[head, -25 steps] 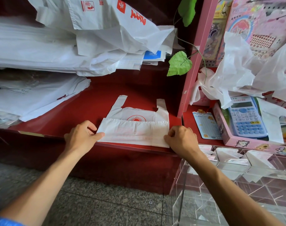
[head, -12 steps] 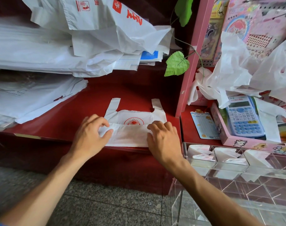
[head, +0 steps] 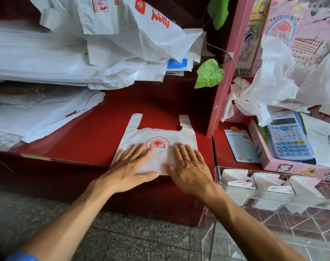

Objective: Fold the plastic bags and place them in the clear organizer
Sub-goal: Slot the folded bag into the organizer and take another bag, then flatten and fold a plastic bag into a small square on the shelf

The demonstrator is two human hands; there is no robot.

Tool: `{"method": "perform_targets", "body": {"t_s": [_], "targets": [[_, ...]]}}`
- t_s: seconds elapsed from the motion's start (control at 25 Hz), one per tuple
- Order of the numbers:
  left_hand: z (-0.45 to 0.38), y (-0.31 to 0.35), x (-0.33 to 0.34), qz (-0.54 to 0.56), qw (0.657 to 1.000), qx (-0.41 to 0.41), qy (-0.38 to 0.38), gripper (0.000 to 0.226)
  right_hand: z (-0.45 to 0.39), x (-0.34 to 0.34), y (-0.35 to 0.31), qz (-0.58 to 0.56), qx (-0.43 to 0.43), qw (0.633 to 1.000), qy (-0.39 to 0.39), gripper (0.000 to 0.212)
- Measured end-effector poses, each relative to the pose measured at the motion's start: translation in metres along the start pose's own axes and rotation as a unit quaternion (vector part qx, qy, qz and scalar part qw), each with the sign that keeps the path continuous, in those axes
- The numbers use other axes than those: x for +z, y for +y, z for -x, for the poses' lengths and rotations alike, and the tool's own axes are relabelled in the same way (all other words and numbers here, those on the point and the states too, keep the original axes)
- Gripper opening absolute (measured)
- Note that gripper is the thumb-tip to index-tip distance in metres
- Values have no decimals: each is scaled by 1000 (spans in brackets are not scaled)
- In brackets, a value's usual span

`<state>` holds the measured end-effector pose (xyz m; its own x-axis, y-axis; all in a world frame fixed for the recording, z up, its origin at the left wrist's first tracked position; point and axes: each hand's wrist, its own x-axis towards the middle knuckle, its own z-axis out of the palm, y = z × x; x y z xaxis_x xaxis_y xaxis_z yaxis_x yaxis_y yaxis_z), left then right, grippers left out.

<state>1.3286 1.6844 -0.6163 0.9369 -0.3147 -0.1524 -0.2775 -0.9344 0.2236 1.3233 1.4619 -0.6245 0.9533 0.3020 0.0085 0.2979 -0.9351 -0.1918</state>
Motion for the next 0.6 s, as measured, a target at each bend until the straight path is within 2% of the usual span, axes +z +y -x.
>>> {"method": "perform_targets", "body": {"t_s": [0.16,0.32,0.36,0.44,0.6], "targets": [[10,-24,0,-59,998,-6,8,106,8,-8,10,17,16,999,-36,117],[22,-43,-6,26,997,50,58,93,20,-16,16,54,-4,996,-78,128],[25,-47,-9,62,994,54,73,88,23,-18,16,81,-21,993,-81,124],[29,-53,-15,147,984,41,96,75,27,-24,18,72,-50,994,-60,101],[35,-58,-21,245,963,-2,116,54,25,-40,34,-107,-66,991,40,33]]}}
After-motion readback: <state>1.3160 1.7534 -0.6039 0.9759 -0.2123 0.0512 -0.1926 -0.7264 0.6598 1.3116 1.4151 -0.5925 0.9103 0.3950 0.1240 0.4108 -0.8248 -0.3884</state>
